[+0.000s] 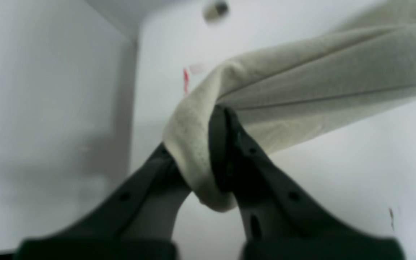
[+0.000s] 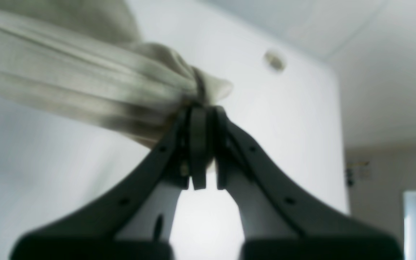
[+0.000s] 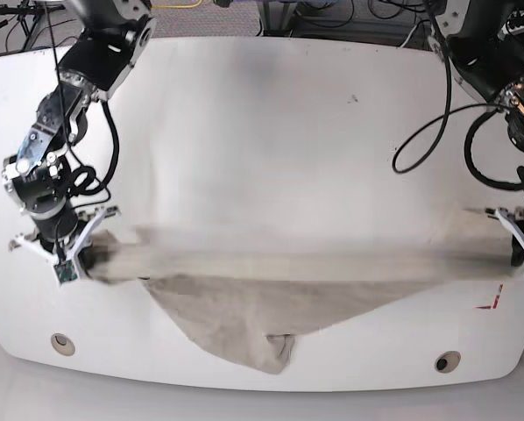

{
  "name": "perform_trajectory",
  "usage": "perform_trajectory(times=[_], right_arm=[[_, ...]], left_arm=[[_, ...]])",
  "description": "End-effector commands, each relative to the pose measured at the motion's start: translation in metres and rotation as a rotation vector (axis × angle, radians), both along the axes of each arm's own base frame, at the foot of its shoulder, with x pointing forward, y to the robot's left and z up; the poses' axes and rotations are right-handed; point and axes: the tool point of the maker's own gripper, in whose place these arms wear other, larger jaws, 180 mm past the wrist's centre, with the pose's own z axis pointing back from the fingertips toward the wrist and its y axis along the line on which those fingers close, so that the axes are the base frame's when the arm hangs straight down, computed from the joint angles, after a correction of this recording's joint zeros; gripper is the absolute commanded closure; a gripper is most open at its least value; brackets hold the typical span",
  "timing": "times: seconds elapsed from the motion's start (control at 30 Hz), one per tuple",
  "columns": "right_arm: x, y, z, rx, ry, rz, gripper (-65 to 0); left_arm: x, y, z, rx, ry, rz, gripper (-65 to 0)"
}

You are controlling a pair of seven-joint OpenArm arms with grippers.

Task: Fold the T-shirt properly
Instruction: 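Lower the shirt flat onto the table and open both grippers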

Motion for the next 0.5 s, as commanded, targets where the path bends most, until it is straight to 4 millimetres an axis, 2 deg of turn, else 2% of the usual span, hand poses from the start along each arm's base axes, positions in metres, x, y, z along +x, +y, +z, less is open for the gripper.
perform_trajectory(times=[0.0, 0.23, 0.47], right_arm=[[-0.013, -0.006, -0.008, -0.001, -0.013, -0.031, 0.0], [-0.056, 0.008, -0.062, 0.06, 0.09, -0.018, 0.0], [-0.091, 0.021, -0.096, 0.102, 0.168, -0.011, 0.0]], left_arm=[[-0.015, 0.015, -0.005, 0.051, 0.031, 0.039, 0.0], [-0.057, 0.015, -0.06, 0.054, 0.206, 0.036, 0.0], [-0.086, 0.015, -0.09, 0.054, 0.311, 0.034, 0.0]])
